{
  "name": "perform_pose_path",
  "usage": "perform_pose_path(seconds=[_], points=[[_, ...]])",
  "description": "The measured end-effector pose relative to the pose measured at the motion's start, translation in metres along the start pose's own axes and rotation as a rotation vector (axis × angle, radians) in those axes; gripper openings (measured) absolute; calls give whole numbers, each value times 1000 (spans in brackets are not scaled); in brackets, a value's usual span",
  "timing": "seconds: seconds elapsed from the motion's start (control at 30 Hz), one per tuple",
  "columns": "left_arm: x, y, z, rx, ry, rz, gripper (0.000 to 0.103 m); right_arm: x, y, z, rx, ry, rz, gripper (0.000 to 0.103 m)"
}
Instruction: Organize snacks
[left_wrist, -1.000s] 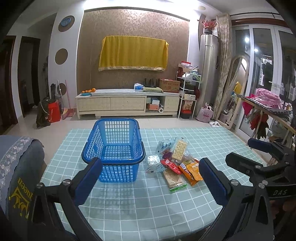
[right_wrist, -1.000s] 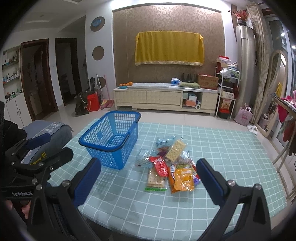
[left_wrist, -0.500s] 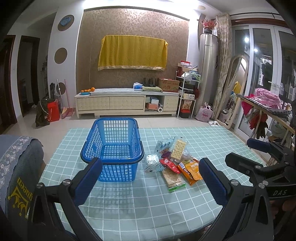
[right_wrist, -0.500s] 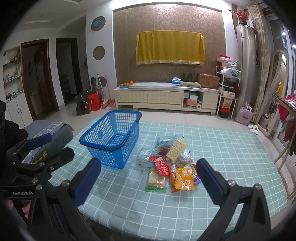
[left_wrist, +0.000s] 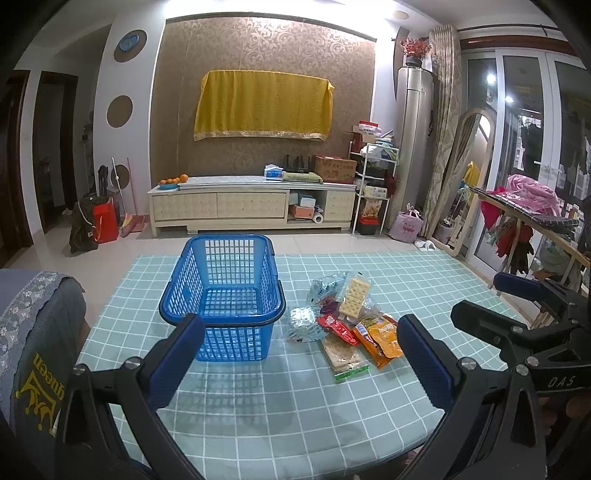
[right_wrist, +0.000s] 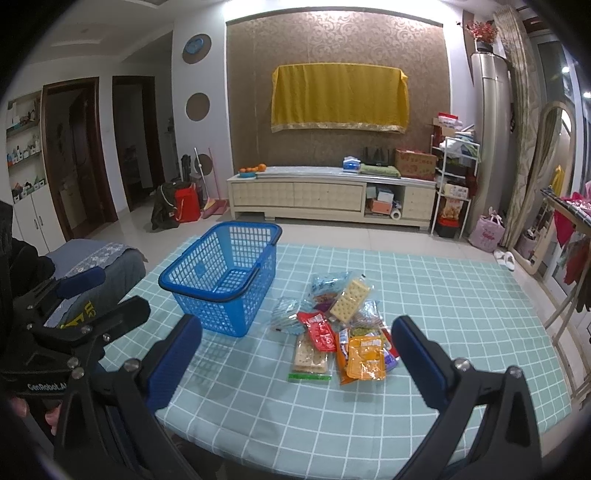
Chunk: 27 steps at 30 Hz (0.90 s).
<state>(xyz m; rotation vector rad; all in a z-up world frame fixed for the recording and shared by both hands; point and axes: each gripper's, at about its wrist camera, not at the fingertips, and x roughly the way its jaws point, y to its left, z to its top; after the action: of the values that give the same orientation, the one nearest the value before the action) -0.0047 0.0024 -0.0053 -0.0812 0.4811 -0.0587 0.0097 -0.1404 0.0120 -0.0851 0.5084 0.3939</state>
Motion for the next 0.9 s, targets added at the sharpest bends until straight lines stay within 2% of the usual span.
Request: perform_pose_path(seconds=[0.6, 0.9], points=[[-1, 1, 0, -12, -6, 1, 103, -2, -3, 1, 6, -3, -3, 103], [-2, 2, 3, -9, 5, -1, 103, -4, -9, 4, 19, 5, 24, 103]])
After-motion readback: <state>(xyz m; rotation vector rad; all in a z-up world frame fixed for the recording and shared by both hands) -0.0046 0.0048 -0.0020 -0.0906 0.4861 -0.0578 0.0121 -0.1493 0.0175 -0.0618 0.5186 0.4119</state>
